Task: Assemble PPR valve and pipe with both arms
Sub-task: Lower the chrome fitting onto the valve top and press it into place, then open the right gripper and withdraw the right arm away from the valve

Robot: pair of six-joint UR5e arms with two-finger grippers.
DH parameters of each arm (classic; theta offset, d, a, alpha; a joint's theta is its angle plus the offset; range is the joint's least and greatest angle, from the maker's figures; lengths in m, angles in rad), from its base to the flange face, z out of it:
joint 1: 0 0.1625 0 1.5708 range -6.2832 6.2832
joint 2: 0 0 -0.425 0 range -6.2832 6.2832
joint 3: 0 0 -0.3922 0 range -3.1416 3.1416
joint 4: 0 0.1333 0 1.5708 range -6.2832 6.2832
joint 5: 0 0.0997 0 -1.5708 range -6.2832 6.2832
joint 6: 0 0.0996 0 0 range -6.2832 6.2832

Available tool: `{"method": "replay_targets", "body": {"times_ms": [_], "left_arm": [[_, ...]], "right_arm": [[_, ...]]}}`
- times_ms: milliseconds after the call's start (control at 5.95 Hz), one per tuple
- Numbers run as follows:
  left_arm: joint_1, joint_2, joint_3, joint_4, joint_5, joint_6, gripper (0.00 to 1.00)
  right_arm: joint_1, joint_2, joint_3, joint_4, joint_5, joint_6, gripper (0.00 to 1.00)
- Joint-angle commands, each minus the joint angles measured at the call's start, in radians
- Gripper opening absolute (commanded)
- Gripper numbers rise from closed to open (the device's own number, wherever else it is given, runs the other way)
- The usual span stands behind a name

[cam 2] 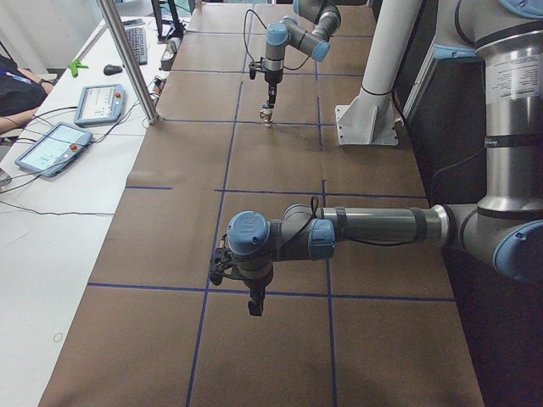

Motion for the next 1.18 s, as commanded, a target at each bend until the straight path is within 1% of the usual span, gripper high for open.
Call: {"method": "replay_targets", "body": {"times_ms": [0, 336, 504, 840, 1008], "left_arm": [[-0.001, 0.000, 0.000, 0.000, 0.000, 0.000, 1.00], [0.001, 0.000, 0.003, 0.000, 0.000, 0.000, 1.00], [0.001, 0.000, 0.009, -0.002, 0.000, 0.011, 1.00], [0.002, 0.000, 0.013, -0.034, 0.005, 0.011, 1.00], [0.004, 0.000, 0.015, -0.034, 0.005, 0.009, 1.00]], "right_arm": [[0.000, -0.002, 0.001, 0.000, -0.001, 0.000, 0.98], [0.001, -0.002, 0.001, 0.000, 0.001, -0.005, 0.99], [0.039, 0.003, 0.004, -0.001, 0.049, -0.061, 1.00], [0.189, -0.023, 0.004, -0.012, 0.222, -0.205, 1.00], [0.254, -0.060, 0.021, -0.029, 0.265, -0.291, 1.00]]}}
